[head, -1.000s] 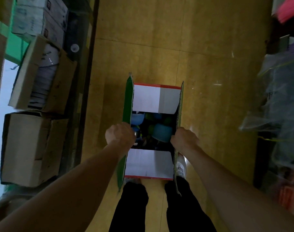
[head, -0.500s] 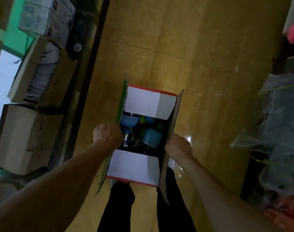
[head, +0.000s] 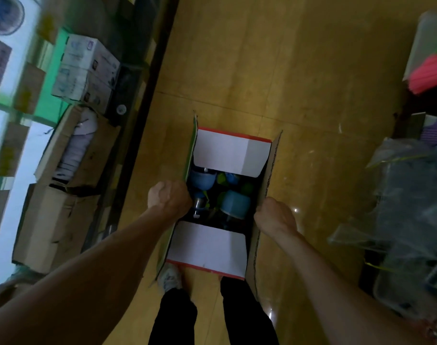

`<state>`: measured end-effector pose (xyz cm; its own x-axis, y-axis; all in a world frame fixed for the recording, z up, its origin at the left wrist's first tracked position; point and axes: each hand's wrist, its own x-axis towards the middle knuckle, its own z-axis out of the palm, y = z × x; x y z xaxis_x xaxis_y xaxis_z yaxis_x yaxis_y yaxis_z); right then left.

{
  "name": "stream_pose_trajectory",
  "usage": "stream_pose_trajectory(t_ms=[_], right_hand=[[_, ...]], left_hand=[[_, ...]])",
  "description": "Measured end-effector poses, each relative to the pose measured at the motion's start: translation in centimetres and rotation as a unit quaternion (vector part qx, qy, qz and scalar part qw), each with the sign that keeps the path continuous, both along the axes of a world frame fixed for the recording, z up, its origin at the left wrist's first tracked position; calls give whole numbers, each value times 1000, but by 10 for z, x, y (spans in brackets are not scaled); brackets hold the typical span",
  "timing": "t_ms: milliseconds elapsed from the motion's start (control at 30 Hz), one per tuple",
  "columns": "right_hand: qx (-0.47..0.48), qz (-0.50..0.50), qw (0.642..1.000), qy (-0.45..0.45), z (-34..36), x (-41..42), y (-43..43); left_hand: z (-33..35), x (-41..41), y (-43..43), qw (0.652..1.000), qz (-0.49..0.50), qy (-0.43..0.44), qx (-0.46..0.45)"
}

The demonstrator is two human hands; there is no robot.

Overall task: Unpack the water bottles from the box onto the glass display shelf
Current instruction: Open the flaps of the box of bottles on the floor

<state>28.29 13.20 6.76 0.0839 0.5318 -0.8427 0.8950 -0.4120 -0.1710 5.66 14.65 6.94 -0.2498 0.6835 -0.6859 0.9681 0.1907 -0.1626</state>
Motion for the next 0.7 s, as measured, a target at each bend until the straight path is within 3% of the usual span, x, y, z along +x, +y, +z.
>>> stream_pose_trajectory(t_ms=[700], right_hand=[[79, -24, 994, -71, 60, 43, 172]], left_hand=[[47, 35, 184, 996, -24, -69, 50]])
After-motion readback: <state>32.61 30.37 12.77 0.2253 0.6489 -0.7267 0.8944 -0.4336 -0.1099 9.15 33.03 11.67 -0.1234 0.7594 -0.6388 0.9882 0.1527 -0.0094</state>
